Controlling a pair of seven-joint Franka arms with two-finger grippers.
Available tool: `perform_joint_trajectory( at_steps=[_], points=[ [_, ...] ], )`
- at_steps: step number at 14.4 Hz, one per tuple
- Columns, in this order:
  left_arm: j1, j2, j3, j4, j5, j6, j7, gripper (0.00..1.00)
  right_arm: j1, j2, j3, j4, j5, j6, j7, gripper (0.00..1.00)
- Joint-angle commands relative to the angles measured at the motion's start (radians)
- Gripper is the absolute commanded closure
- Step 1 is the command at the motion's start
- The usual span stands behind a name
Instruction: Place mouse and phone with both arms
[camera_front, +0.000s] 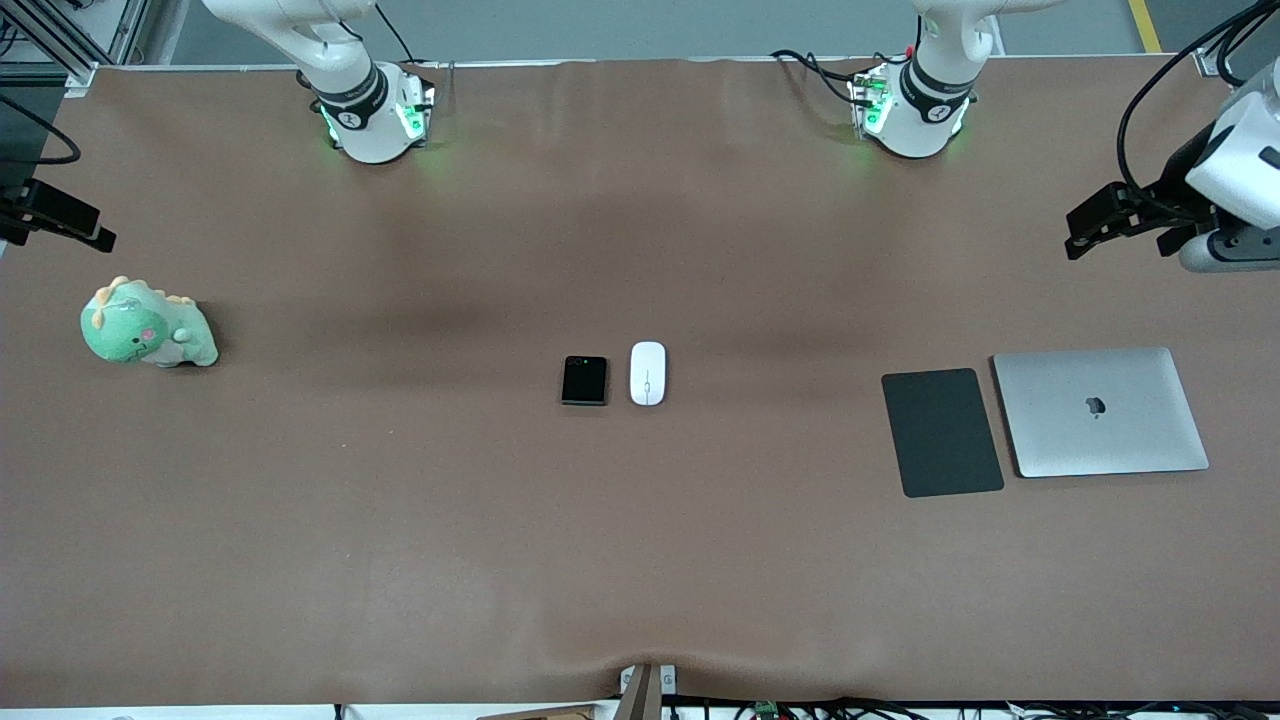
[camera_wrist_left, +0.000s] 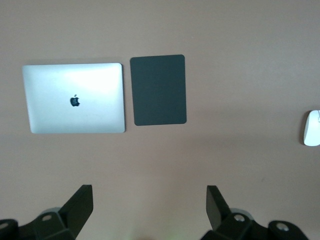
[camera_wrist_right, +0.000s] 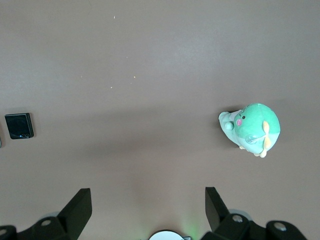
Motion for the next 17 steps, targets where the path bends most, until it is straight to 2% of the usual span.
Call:
perform_joint_trajectory(
  at_steps=[1,4,11,17],
  points=[
    [-0.04,0.058,-0.004,0.025,-0.035,0.003,-0.004,0.0,-0.01,0.012,0.002,0.026,0.004,-0.008,-0.009,0.0],
    [-0.095,0.103,-0.007,-0.015,-0.033,0.052,-0.033,0.0,-0.01,0.012,0.002,0.026,0.006,-0.011,-0.01,0.0],
    [-0.198,0.274,-0.014,-0.023,-0.029,0.202,-0.085,0.0,-0.016,0.028,-0.001,0.023,0.004,-0.01,-0.01,0.0],
    [-0.327,0.414,-0.013,-0.014,-0.007,0.406,-0.214,0.0,-0.011,0.061,-0.001,0.024,-0.001,-0.01,-0.009,0.0]
  ],
)
